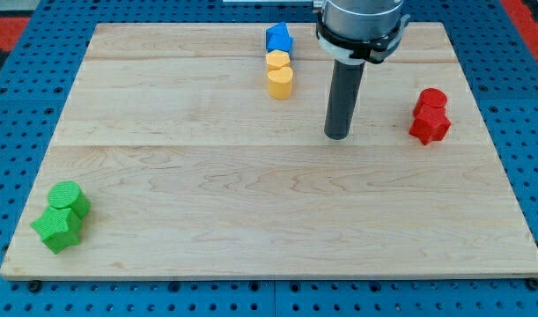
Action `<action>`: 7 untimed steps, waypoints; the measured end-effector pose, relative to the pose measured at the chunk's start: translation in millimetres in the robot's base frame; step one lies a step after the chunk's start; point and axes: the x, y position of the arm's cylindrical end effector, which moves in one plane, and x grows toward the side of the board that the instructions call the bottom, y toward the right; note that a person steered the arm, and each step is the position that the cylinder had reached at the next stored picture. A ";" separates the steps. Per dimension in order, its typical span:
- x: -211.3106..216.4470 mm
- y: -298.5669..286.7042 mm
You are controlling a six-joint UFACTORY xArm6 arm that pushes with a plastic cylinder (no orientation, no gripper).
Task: Move your arm towards the red circle
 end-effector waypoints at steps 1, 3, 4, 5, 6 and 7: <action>0.0 0.0; -4.3 0.0; -24.0 6.7; -47.9 12.9; -83.0 26.0; -107.4 82.3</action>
